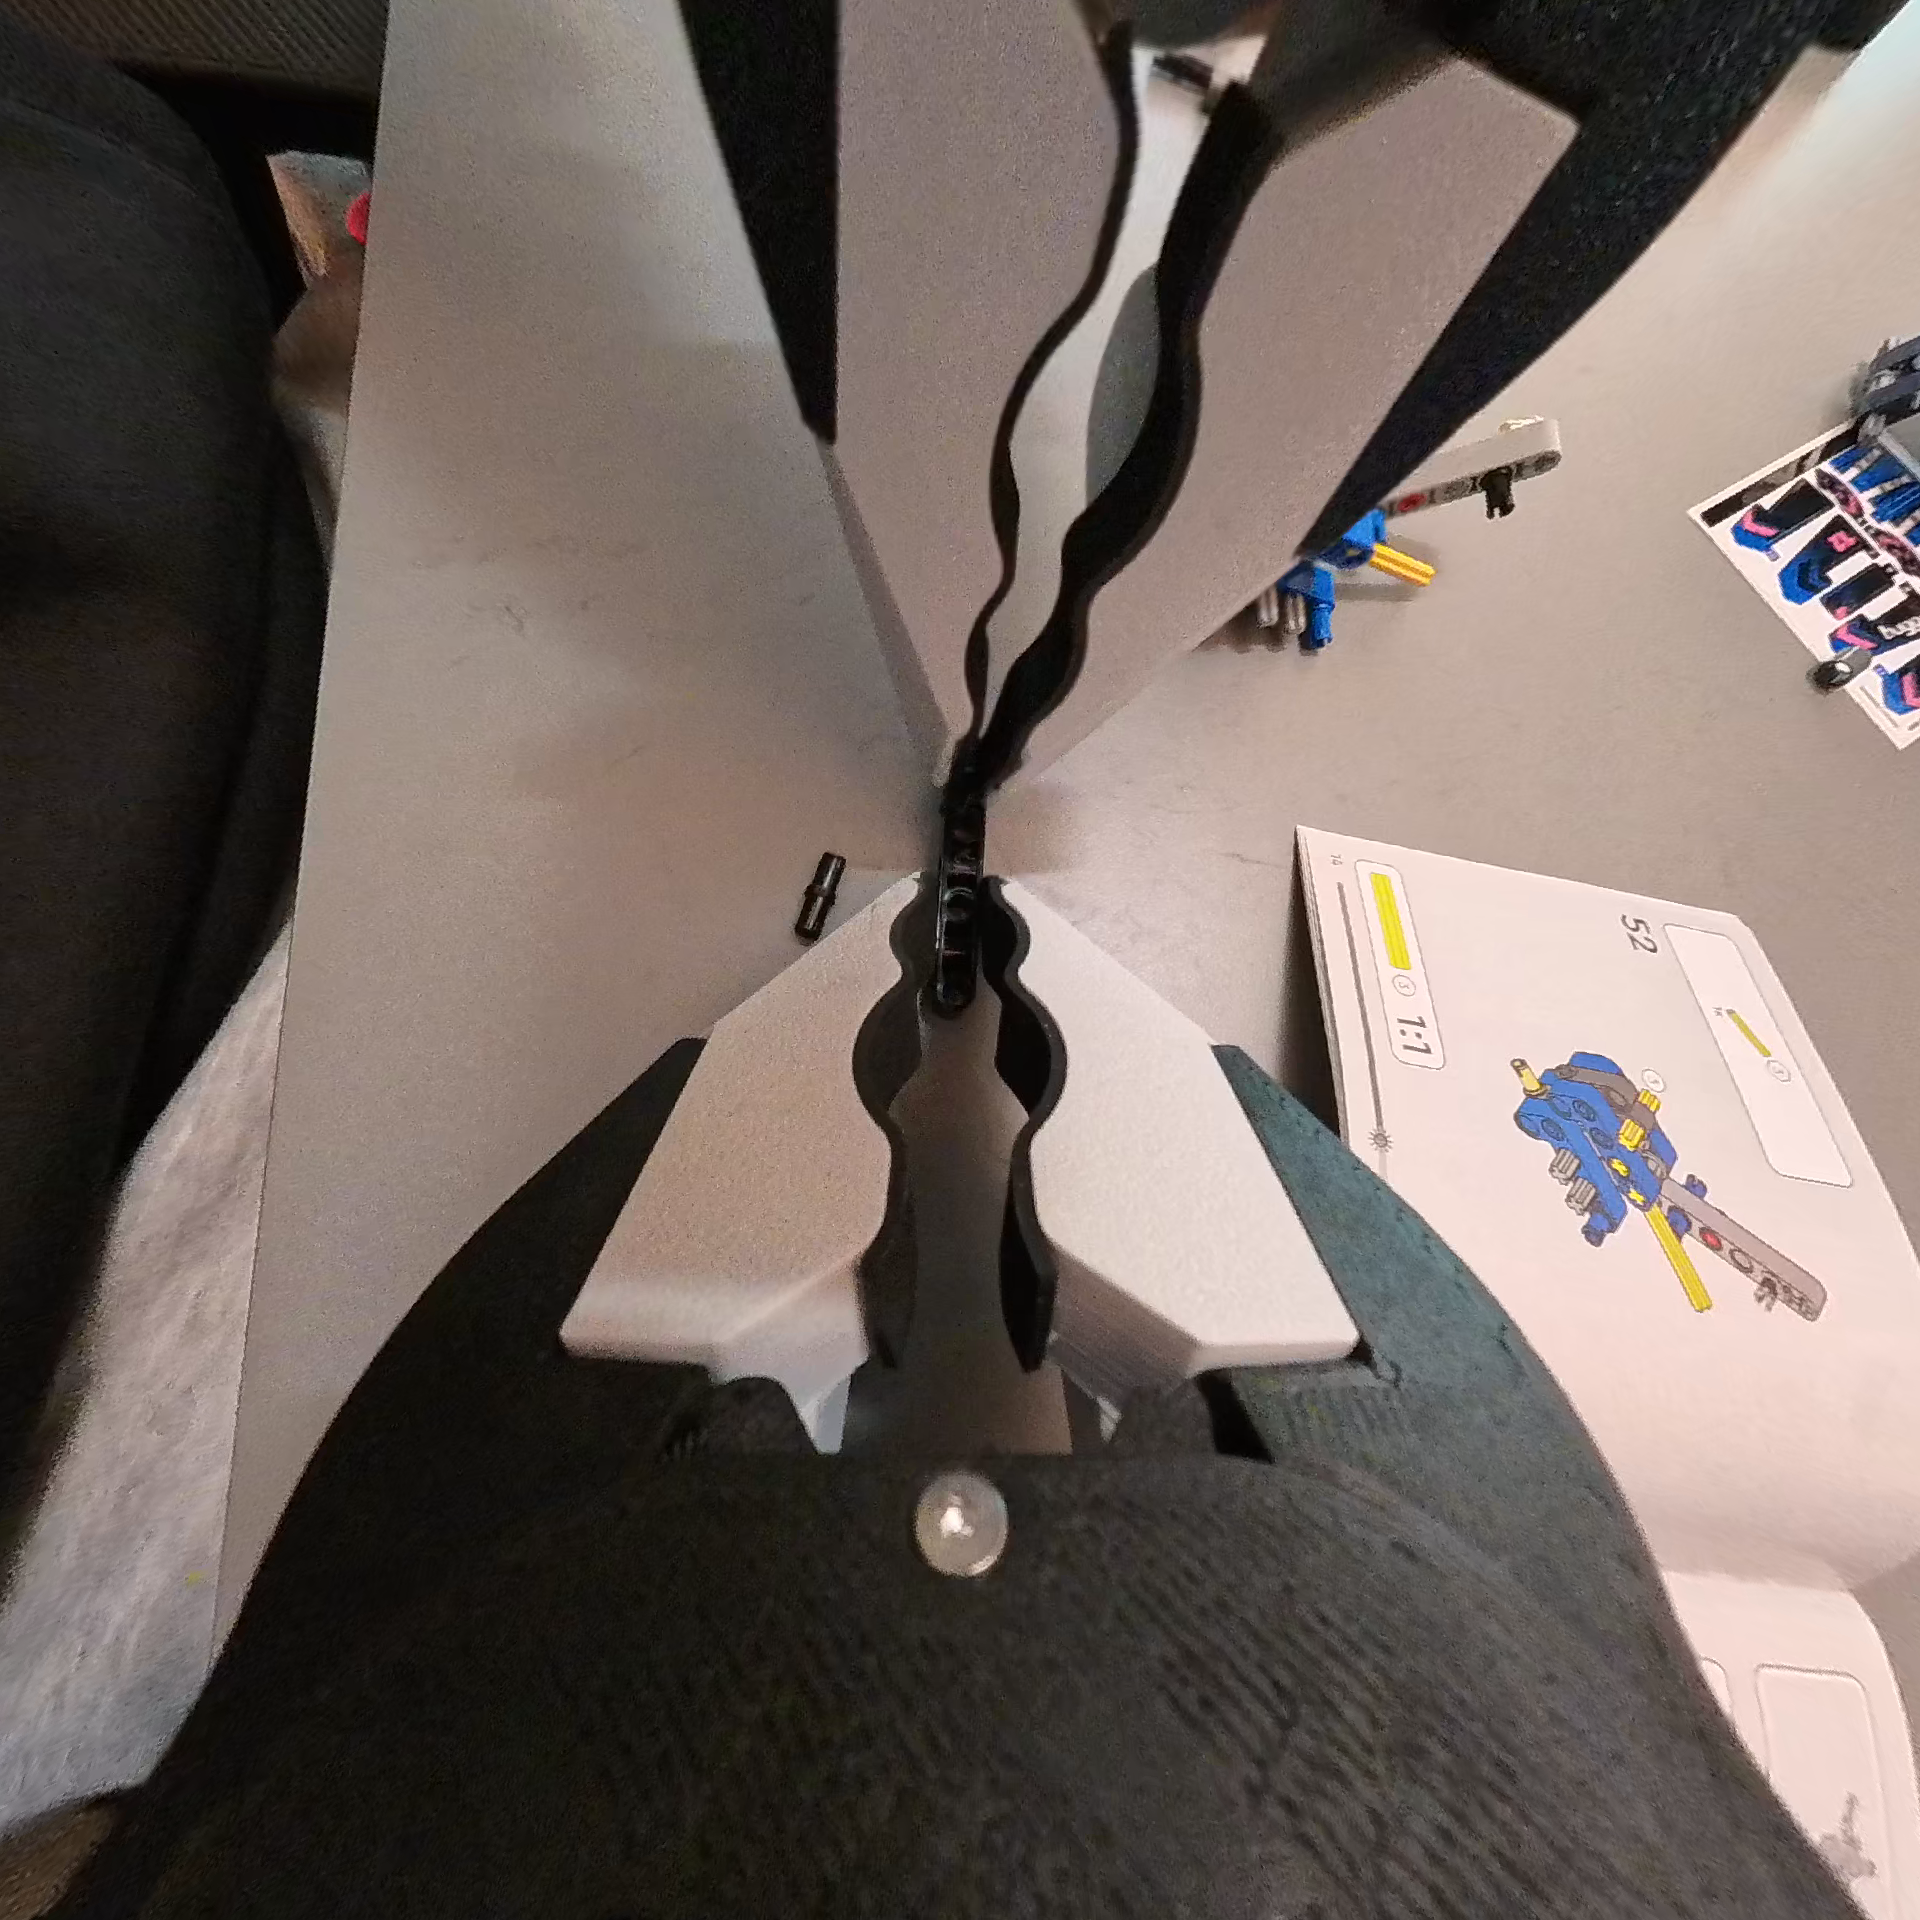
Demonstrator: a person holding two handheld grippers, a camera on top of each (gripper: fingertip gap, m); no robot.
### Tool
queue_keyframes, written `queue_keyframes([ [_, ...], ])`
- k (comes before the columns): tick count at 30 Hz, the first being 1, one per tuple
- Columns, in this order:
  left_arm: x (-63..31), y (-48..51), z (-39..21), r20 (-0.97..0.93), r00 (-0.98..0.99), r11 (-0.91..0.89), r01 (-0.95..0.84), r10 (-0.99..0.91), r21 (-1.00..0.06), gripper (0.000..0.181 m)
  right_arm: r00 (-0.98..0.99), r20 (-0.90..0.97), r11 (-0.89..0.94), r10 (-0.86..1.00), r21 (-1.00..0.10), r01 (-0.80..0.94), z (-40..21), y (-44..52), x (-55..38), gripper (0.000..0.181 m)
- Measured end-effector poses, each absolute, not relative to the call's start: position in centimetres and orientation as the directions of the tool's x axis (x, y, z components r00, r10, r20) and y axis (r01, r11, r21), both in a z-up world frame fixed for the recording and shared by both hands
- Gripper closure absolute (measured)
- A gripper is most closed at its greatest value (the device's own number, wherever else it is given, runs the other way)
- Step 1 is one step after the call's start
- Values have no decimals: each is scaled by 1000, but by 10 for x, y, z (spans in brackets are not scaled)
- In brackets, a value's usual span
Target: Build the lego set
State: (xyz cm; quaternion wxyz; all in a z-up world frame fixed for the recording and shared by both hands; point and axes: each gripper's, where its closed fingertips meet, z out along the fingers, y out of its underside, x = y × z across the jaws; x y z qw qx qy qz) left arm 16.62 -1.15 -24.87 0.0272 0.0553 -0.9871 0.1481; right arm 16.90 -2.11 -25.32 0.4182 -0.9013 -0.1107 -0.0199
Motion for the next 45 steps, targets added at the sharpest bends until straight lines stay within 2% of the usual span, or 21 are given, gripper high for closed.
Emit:
queue_keyframes([
  [5, 166, -13, -247, 39, -996, 902, -89, -80, -422, 181, 973, 138, -624, 183, -749, 224, -253, -21, 169, 174],
  [9, 169, -12, -246, 34, -990, 797, -133, -140, -589, 181, 976, 119, -627, 182, -751, 209, -253, -21, 169, 174],
  [14, 167, -9, -236, 42, -983, 676, -153, -178, -721, 181, 978, 101, -629, 183, -753, 195, -253, -21, 169, 174],
  [19, 171, 1, -230, -41, -974, 669, -121, -222, -734, 181, 978, 99, -629, 183, -753, 194, -253, -21, 169, 174],
  [23, 168, 0, -243, -54, -977, 714, -113, -207, -691, 173, 979, 92, -630, 184, -753, 189, -253, -21, 169, 174],
  [27, 169, -6, -248, 3, -977, 696, -155, -214, -702, 173, 979, 92, -630, 184, -754, 189, -253, -21, 169, 174],
  [30, 168, -7, -249, 39, -976, 681, -177, -213, -710, 180, 979, 89, -630, 184, -754, 187, -253, -21, 169, 174],
  [36, 175, -2, -230, -141, -960, 699, -71, -241, -711, 180, 977, 106, -626, 186, -753, 201, -252, -22, 169, 173],
  [37, 176, 0, -228, -193, -951, 721, -42, -240, -692, 180, 977, 125, -620, 173, -757, 207, -250, -22, 171, 162],
  [40, 175, 2, -225, -263, -935, 775, -21, -240, -632, 180, 947, 280, -544, 155, -776, 318, -233, -17, 176, 163],
  [42, 175, -1, -223, -226, -934, 762, -71, -278, -644, 180, 887, 446, -480, 120, -756, 445, -219, -12, 179, 162],
  [45, 172, -8, -215, -126, -939, 694, -141, -319, -706, 180, 817, 570, -462, 88, -703, 540, -214, -6, 181, 160],
])
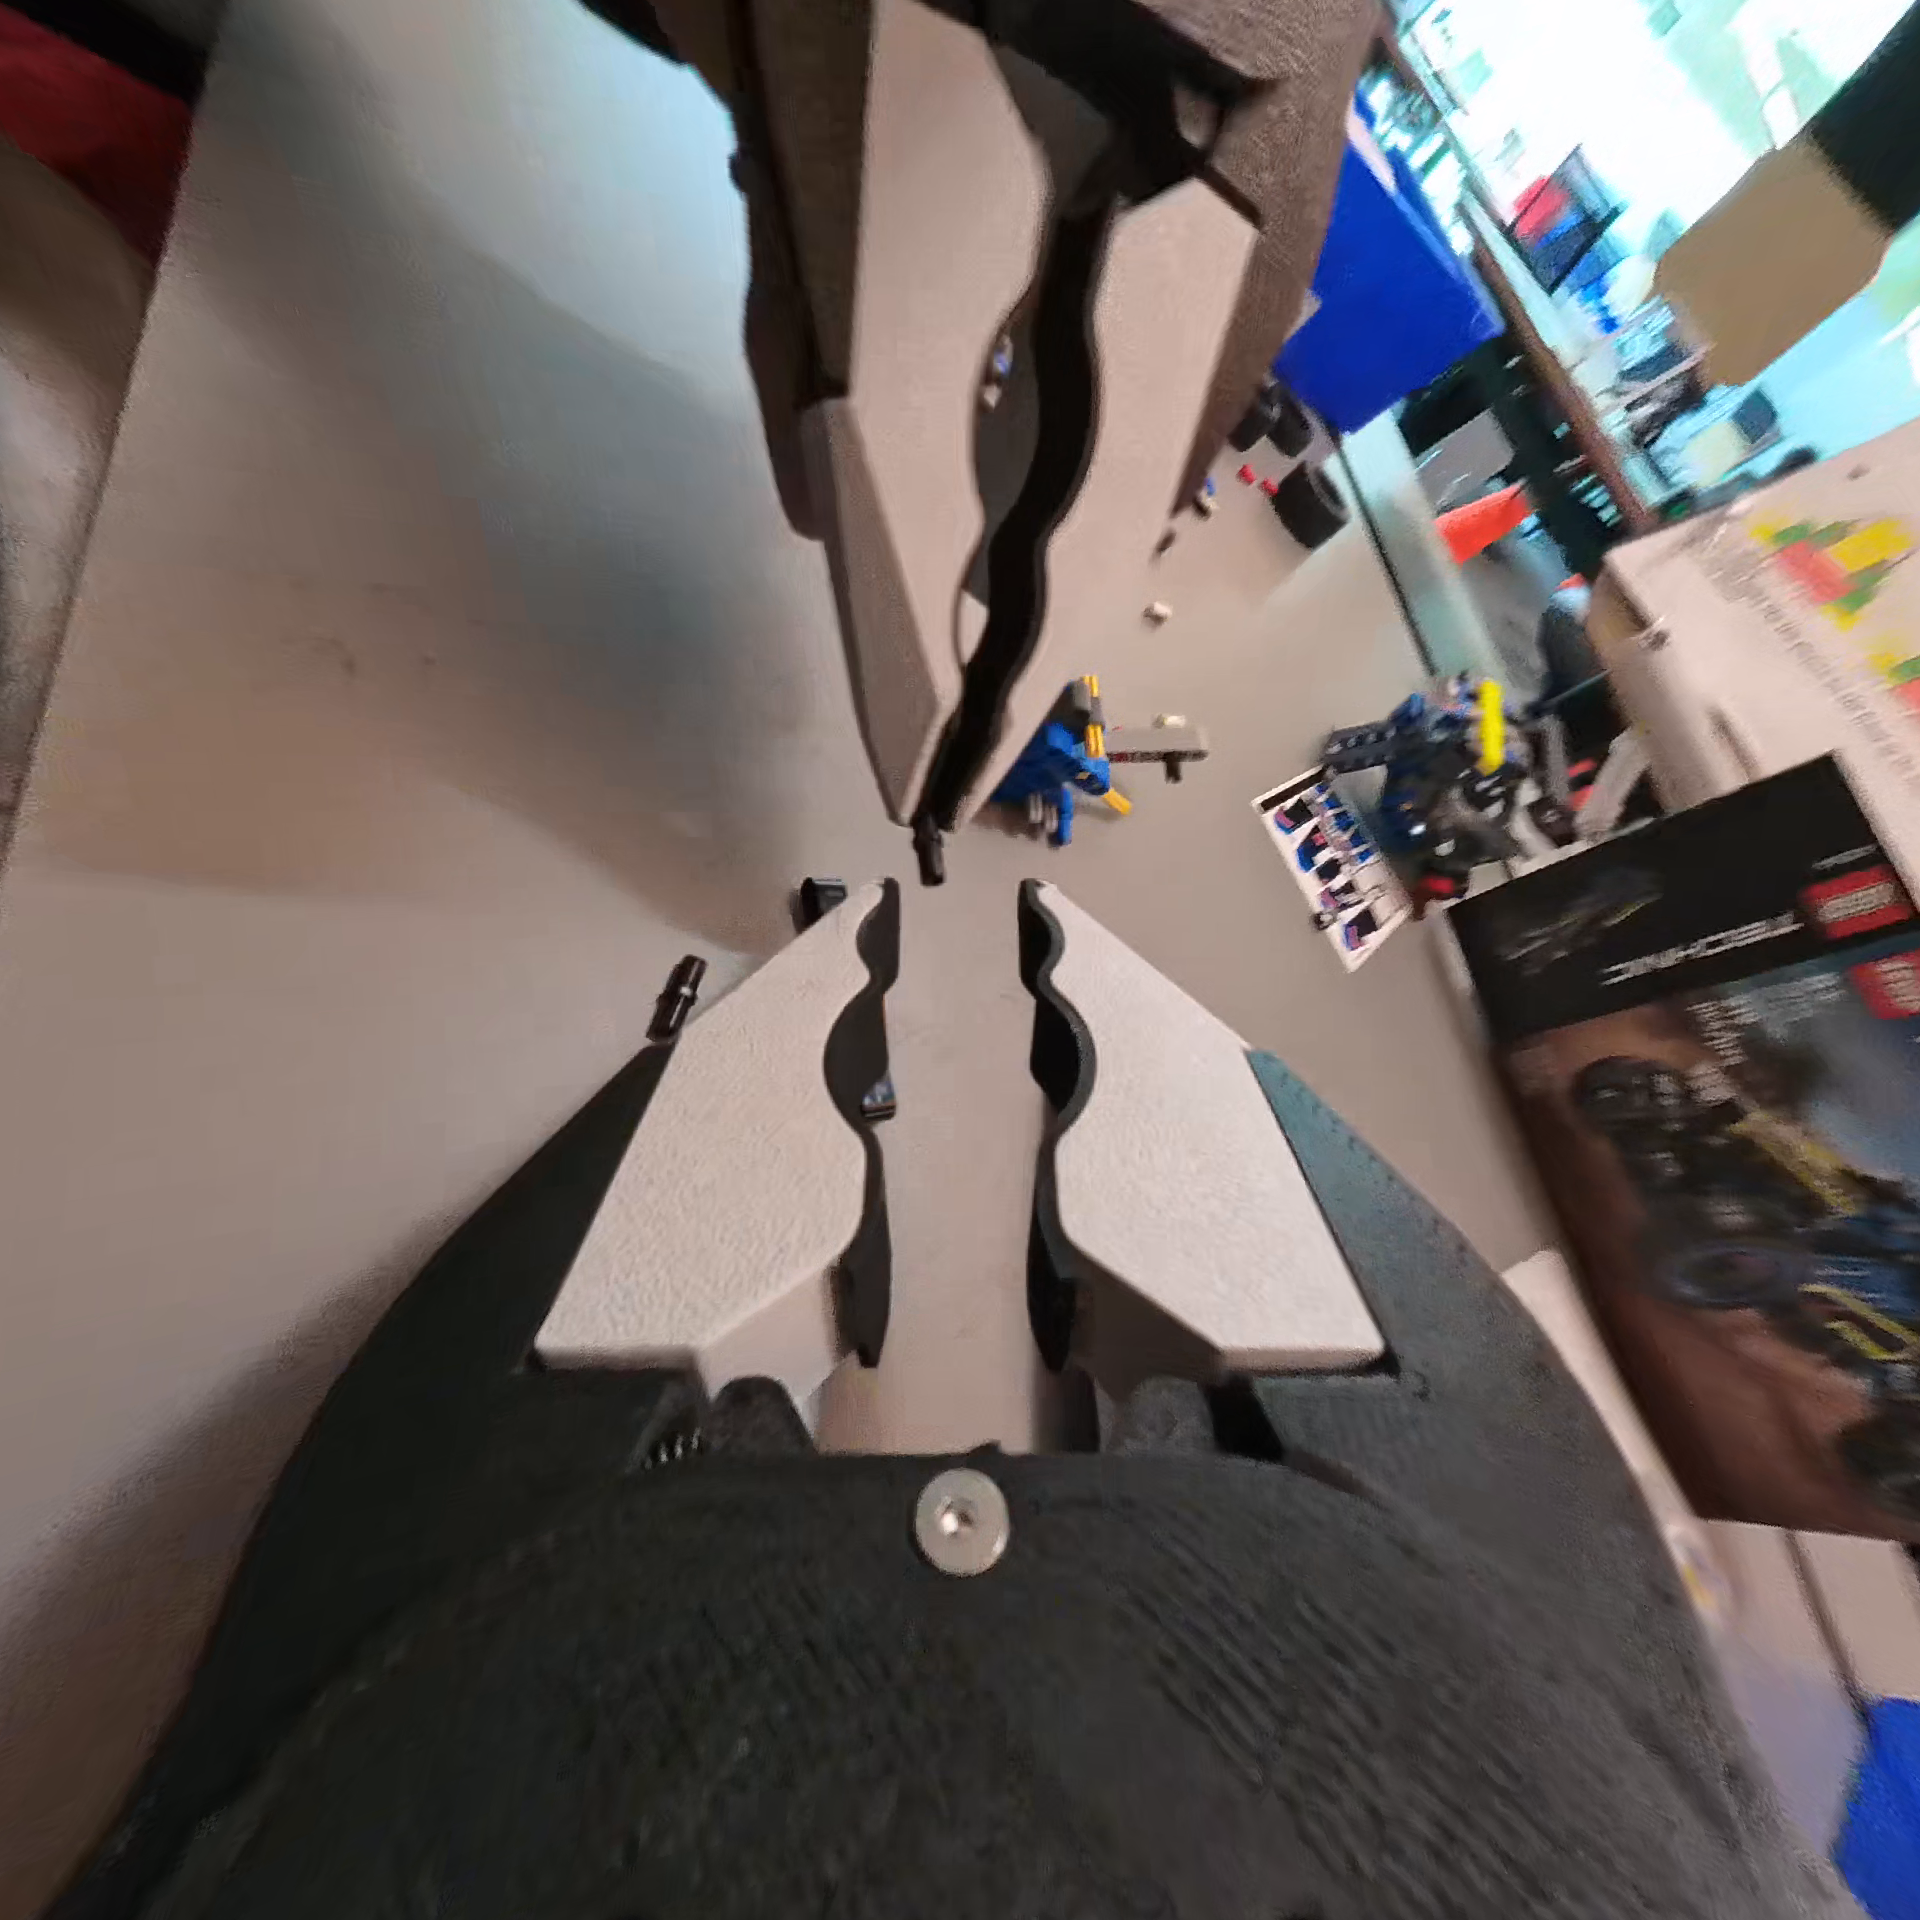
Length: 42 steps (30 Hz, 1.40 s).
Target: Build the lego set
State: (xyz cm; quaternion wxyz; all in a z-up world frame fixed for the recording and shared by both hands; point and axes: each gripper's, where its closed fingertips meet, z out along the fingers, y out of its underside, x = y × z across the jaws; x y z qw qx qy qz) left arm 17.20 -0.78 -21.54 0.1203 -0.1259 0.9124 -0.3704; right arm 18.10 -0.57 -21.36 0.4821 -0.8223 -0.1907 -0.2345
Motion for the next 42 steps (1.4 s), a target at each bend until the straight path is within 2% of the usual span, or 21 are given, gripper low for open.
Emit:
queue_keyframes([
  [5, 173, -10, -202, 28, -922, 574, -264, -385, -775, 180, 722, 690, -447, 54, -630, 636, -202, -1, 180, 178],
  [10, 177, -8, -193, 98, -895, 473, -320, -435, -821, 181, 686, 728, -460, 7, -607, 649, -197, 1, 185, 178],
  [16, 181, -8, -184, 114, -880, 369, -307, -461, -877, 179, 748, 660, -411, -65, -701, 583, -188, 2, 186, 179],
  [22, 181, -6, -184, 94, -880, 387, -298, -466, -872, 179, 756, 651, -416, -71, -708, 570, -187, 5, 186, 179],
  [29, 182, -7, -180, 158, -869, 315, -332, -468, -889, 179, 795, 600, -393, -87, -754, 526, -185, 4, 186, 179],
  [34, 182, -8, -178, -54, -897, 419, -151, -439, -895, 180, 799, 594, -379, -91, -763, 524, -184, 4, 186, 179],
  [38, 181, -9, -171, -103, -893, 423, -103, -437, -900, 181, 813, 576, -358, -88, -780, 514, -179, 4, 185, 179],
  [42, 181, -10, -171, -60, -888, 411, -150, -456, -899, 180, 804, 589, -374, -80, -766, 524, -182, 5, 185, 179],
])
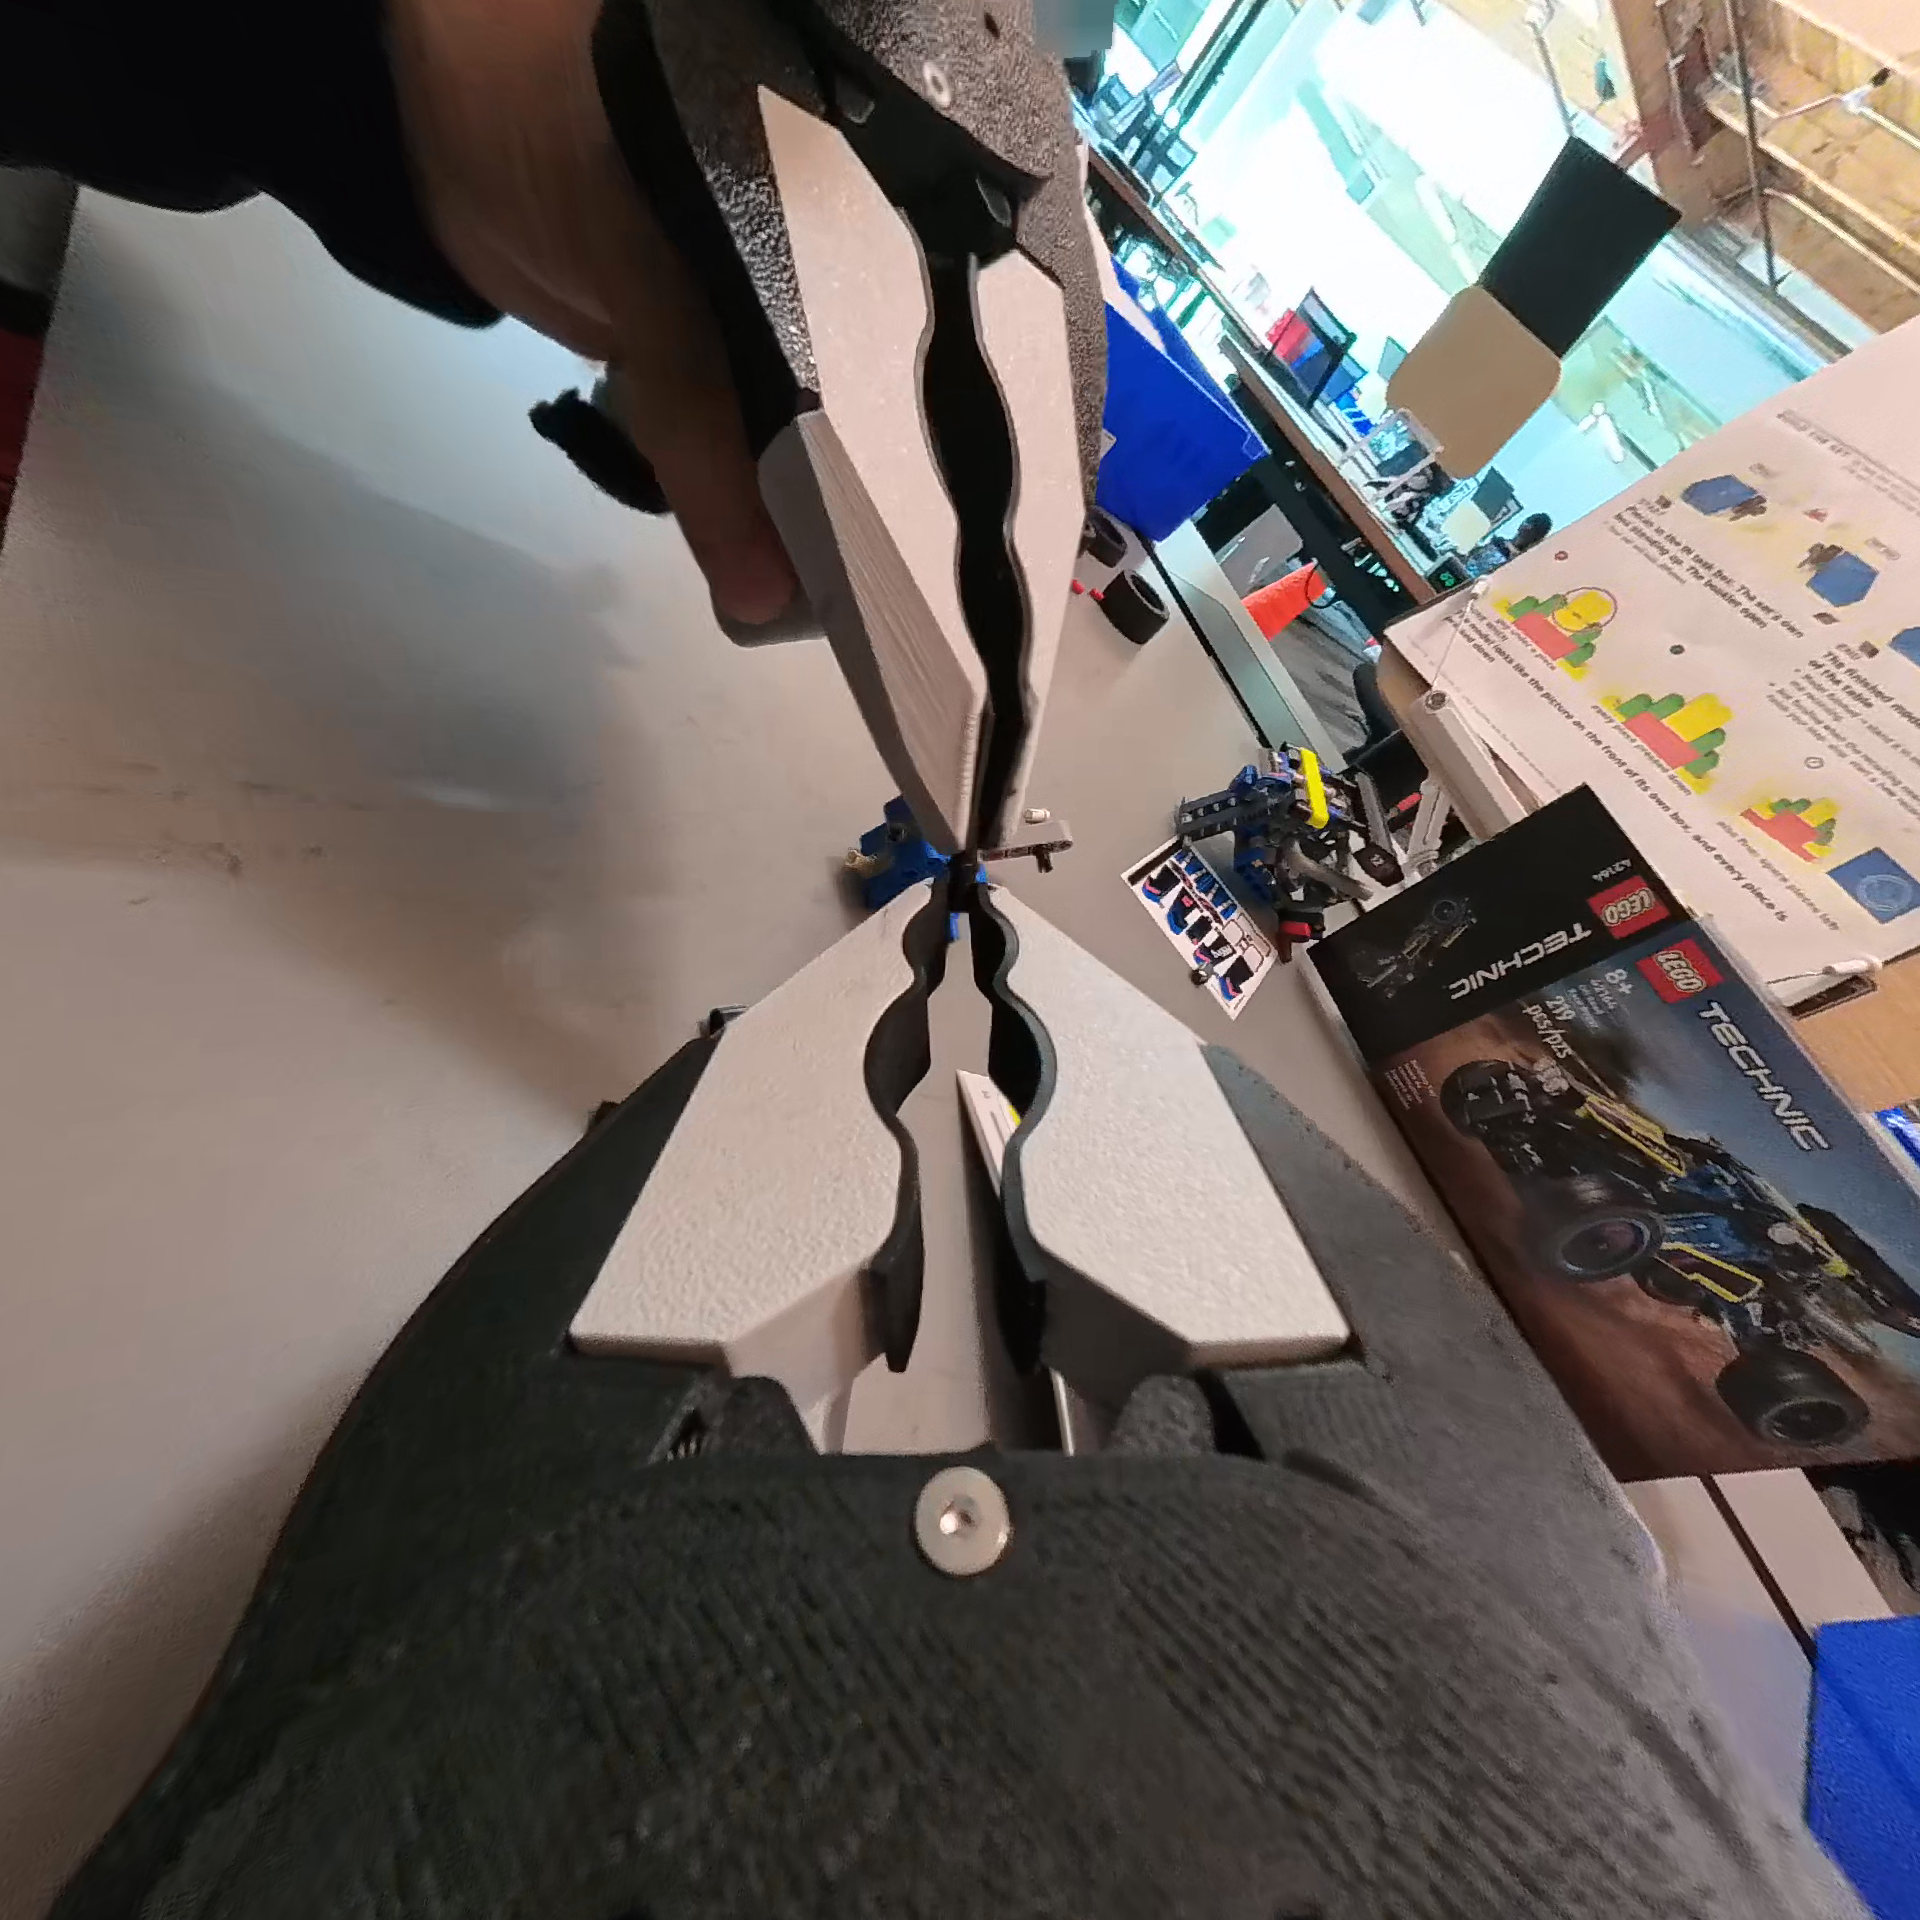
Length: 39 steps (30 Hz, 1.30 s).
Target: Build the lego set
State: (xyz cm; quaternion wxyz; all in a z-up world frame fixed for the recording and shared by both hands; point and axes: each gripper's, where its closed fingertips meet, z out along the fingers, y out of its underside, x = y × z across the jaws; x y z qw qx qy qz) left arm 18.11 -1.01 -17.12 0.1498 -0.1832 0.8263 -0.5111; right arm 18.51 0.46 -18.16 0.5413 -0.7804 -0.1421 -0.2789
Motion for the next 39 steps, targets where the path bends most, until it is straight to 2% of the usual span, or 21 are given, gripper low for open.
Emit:
queue_keyframes([
  [6, 184, -11, -183, -58, -899, 483, -177, -433, -857, 180, 856, 517, -404, 6, -782, 475, -194, 0, 187, 177],
  [10, 192, -4, -190, -145, -890, 586, -156, -433, -795, 180, 940, 332, -471, 76, -819, 328, -211, -9, 190, 150],
  [13, 196, -2, -187, -120, -895, 583, -174, -430, -793, 180, 968, 226, -512, 107, -822, 249, -226, -12, 191, 144],
  [16, 196, -1, -188, -74, -910, 584, -197, -407, -787, 180, 971, 186, -570, 148, -787, 237, -240, -14, 192, 148],
  [25, 186, -5, -213, 8, -948, 690, -238, -320, -684, 180, 962, 150, -580, 229, -772, 259, -247, -15, 183, 181],
  [26, 183, -6, -216, 13, -952, 711, -237, -306, -661, 180, 962, 157, -579, 224, -772, 261, -247, -14, 184, 180],
  [28, 180, -3, -223, -11, -959, 767, -218, -282, -603, 180, 962, 193, -572, 195, -774, 271, -245, -14, 188, 167],
  [30, 179, -1, -226, -38, -964, 800, -196, -263, -567, 180, 951, 181, -555, 251, -778, 295, -243, -16, 179, 162],
  [35, 173, -8, -223, -20, -973, 797, -176, -230, -578, 180, 931, 188, -532, 312, -778, 335, -240, -11, 166, 151],
  [39, 167, -11, -224, -13, -975, 787, -170, -221, -593, 180, 909, 197, -529, 368, -760, 378, -242, -17, 160, 163],
])
